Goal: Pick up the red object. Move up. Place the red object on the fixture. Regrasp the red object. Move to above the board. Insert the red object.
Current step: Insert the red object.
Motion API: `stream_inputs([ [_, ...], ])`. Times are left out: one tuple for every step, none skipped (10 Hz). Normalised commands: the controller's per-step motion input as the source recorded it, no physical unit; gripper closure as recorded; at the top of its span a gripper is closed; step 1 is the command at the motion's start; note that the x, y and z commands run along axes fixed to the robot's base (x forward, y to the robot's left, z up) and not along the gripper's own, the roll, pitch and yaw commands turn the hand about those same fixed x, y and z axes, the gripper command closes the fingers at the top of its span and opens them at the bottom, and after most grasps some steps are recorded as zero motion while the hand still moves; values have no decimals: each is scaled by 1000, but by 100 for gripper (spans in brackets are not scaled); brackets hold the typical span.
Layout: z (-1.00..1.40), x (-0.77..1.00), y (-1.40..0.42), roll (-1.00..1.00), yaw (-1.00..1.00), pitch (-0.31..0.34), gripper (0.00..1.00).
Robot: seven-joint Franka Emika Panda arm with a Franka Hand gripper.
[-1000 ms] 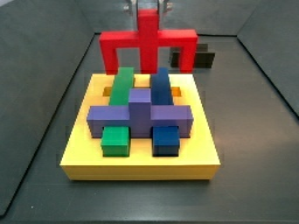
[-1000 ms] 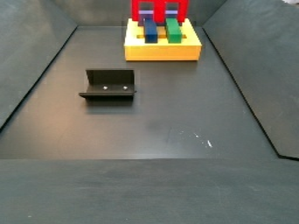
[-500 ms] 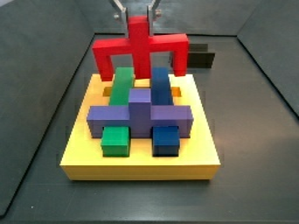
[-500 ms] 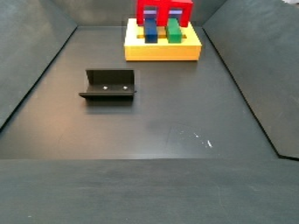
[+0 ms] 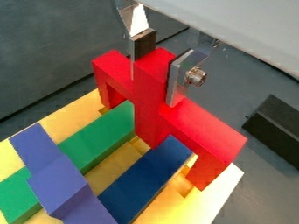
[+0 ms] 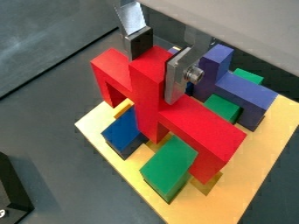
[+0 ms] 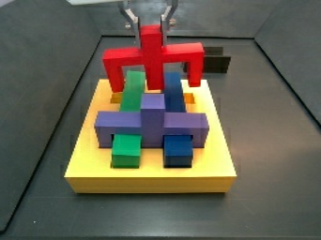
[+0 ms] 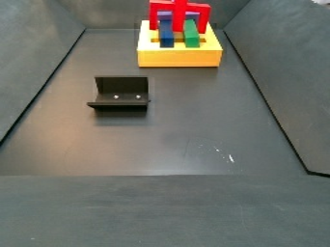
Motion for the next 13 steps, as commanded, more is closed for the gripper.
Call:
stream_inputs([
  [0,74,-49,30,0,1,100],
  [109,23,-57,47,0,59,100],
  [140,6,-60,96,0,67,100],
  [77,14,-91,113,6,54,100],
  [66,0,-77,111,9,44,100],
  [186,-91,-3,143,0,33,100],
  [51,0,-9,159,3,31,100],
  [0,0,0,143,49,0,100],
  [-6,0,0,149,80,0,100],
  [-60,0,0,127,94,0,100],
  [-63,80,-91,91,160,0,100],
  [-163,211,-20,63,31,27,100],
  [-220,60,0,31,14,0,100],
])
